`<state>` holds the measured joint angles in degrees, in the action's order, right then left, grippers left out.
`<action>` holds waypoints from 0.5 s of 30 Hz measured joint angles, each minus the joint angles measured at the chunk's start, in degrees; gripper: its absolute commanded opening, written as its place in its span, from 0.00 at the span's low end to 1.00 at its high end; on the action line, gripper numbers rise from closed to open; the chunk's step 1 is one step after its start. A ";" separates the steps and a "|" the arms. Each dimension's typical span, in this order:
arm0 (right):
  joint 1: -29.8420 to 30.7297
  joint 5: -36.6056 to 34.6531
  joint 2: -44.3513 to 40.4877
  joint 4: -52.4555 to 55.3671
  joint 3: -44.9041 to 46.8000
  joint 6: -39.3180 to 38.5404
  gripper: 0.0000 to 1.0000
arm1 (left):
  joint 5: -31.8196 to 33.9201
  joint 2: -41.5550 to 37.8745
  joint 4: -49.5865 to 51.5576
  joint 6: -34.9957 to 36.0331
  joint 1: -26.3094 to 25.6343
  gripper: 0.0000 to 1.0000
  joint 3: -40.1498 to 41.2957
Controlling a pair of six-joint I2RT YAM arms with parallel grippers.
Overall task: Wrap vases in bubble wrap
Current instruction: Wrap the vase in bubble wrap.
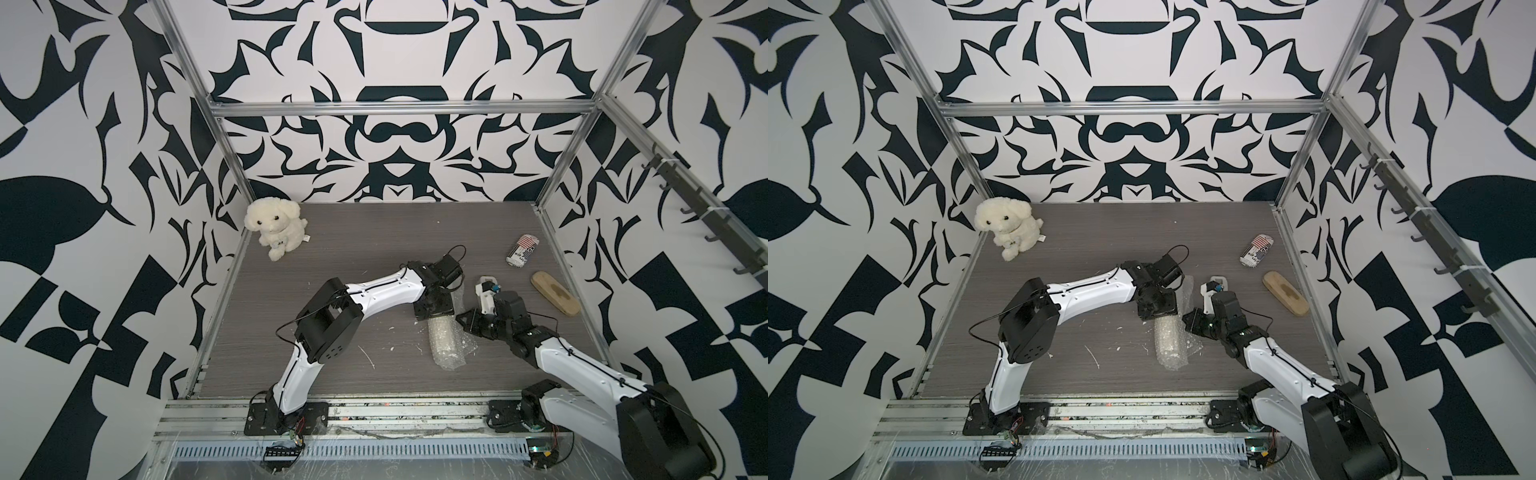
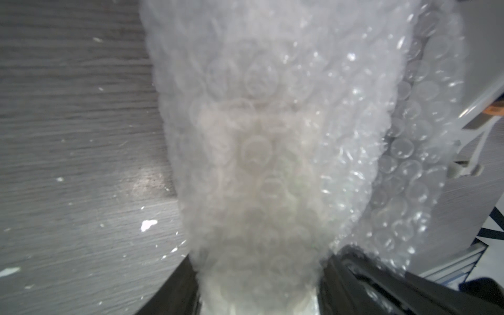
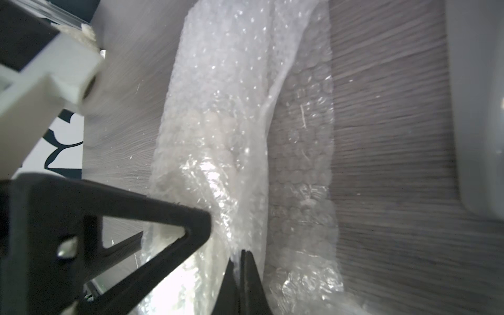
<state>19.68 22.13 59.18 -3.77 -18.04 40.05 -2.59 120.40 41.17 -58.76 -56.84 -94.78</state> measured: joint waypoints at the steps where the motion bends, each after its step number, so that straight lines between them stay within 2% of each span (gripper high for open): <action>1: 0.00 0.44 0.00 -0.57 0.22 0.02 0.00 | 0.07 0.00 -0.24 -0.02 0.00 0.66 0.09; 7: 0.00 2.38 0.00 -2.29 0.55 -0.07 0.00 | 0.90 0.02 -1.77 -0.81 0.37 0.71 1.03; 10: 0.00 2.62 0.00 -2.54 0.55 -0.39 0.00 | 1.64 0.02 -2.99 -1.49 0.55 0.78 2.08; 15: 0.00 2.75 0.87 -2.58 0.52 -1.29 0.00 | 1.70 -0.57 -5.92 -2.58 0.76 0.80 4.68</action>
<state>19.68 24.88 60.05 -6.35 -17.52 38.76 -0.89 119.83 35.24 -61.34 -56.07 -90.11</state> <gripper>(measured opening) 0.047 0.794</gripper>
